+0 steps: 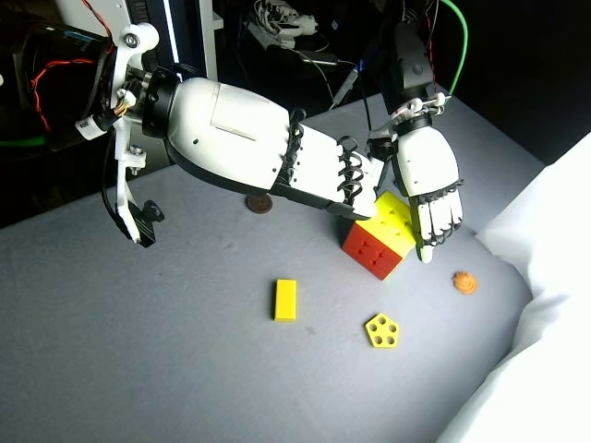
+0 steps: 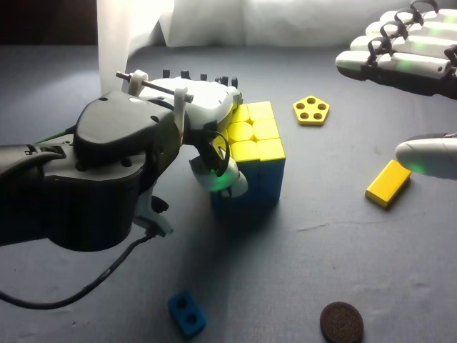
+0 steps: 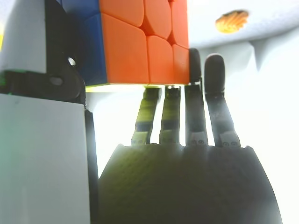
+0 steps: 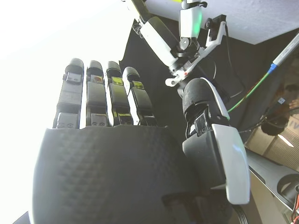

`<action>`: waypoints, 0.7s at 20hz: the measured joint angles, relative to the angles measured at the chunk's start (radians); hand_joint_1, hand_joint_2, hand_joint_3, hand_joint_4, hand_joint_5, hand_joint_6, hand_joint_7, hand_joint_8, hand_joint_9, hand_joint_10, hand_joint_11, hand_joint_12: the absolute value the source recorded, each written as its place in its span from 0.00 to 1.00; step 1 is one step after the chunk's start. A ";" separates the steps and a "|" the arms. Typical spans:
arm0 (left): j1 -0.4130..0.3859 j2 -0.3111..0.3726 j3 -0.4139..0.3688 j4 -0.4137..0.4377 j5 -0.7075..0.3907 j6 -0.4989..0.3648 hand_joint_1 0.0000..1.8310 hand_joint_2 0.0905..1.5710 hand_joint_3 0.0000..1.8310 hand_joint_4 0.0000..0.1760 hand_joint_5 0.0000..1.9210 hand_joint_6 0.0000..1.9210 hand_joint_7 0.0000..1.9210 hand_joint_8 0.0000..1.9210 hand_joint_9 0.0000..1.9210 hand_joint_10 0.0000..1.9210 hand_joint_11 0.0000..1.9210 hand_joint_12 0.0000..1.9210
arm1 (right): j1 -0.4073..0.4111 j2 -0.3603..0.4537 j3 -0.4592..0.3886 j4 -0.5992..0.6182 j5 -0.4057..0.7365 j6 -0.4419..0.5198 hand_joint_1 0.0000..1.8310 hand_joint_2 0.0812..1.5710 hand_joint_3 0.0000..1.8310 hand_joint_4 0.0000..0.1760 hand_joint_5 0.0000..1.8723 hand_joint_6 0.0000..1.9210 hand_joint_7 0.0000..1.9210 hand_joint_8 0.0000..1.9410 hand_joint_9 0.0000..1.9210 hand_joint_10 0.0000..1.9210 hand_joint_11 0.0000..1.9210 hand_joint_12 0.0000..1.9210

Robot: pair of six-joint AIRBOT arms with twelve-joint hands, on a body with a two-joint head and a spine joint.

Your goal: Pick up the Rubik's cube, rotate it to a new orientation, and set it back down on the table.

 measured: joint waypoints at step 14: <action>-0.137 0.086 -0.093 -0.160 0.015 0.093 0.56 0.89 0.00 0.06 0.24 0.87 0.26 0.94 0.13 0.84 0.03 0.93 | -0.060 0.020 0.002 0.051 0.160 -0.054 0.00 0.88 0.00 0.00 0.00 0.00 0.00 0.00 0.00 0.00 0.00 0.00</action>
